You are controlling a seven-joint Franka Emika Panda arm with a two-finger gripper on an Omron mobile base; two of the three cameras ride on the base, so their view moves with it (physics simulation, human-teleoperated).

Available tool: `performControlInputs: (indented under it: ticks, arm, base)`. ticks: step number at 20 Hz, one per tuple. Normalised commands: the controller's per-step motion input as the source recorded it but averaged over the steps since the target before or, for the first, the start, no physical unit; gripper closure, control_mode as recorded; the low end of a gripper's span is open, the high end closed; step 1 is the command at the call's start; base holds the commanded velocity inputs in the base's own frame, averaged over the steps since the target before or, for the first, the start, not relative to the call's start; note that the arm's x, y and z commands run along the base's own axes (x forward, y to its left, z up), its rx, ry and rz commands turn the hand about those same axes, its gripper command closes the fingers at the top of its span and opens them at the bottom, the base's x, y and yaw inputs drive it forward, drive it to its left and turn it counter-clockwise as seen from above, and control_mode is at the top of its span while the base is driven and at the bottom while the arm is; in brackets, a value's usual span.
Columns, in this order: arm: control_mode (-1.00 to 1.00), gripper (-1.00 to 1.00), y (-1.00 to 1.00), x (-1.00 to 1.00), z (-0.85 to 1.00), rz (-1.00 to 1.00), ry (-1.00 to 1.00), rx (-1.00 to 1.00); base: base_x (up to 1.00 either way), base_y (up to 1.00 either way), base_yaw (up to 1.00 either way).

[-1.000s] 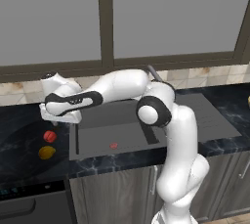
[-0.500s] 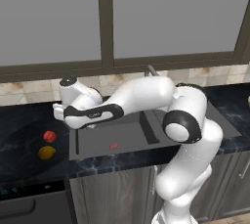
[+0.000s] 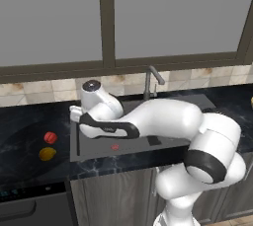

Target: Remove the bell pepper and lemon from the sink. Then move the bowl and cup from the counter to the sink for washing.

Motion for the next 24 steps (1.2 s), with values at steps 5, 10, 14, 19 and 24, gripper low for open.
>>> performControlInputs:
  ticks: [5, 10, 14, 19, 24]
  arm:
    - [-1.00, -1.00, -0.45, -0.14, 0.33, 0.09, 0.01, 0.00]
    - [-1.00, -1.00, -0.46, -0.22, 0.27, 0.12, 0.01, 0.00]
    - [-1.00, -1.00, -0.45, -0.27, 0.23, 0.15, 0.00, -0.03]
    - [-1.00, -1.00, -0.46, -0.28, 0.21, 0.13, 0.00, -0.05]
    - [-1.00, -1.00, -0.46, -0.27, 0.16, 0.13, 0.00, -0.08]
  base:
    - [0.00, 0.00, 0.00]
    - [0.00, 0.00, 0.00]
    - [0.00, 0.00, 0.00]
    - [0.00, 0.00, 0.00]
    - [0.00, 0.00, 0.00]
